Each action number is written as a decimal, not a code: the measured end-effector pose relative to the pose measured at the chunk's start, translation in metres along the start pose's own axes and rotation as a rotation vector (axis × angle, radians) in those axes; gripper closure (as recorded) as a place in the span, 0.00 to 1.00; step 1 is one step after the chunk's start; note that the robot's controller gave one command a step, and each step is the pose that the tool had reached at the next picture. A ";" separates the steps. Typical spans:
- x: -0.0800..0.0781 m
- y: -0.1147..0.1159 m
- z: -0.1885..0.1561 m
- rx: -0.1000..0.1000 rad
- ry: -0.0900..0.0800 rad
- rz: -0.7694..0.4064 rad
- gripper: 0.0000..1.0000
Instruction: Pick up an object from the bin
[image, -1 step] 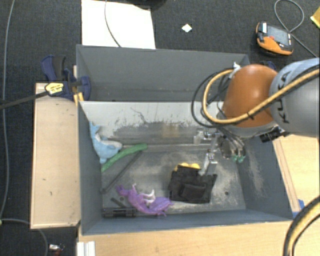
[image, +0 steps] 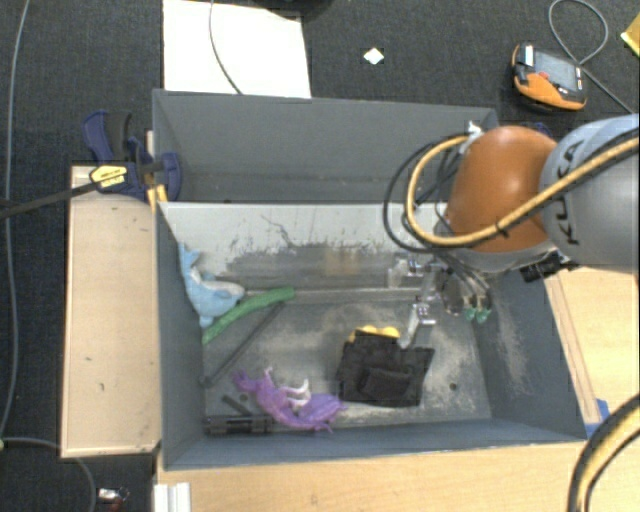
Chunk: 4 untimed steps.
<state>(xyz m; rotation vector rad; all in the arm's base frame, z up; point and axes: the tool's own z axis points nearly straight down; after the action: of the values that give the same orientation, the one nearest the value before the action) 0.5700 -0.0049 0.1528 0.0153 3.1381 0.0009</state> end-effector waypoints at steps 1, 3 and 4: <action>0.018 -0.014 0.020 0.000 0.001 0.365 0.00; 0.034 0.018 -0.001 0.000 -0.003 0.105 0.00; 0.052 0.026 0.022 -0.001 -0.001 0.166 0.00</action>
Offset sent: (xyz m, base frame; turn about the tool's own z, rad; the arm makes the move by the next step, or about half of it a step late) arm -0.0429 0.0473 -0.0177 -0.0674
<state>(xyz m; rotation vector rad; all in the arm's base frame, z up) 0.5183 0.0221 0.1307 0.2759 3.1255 0.0035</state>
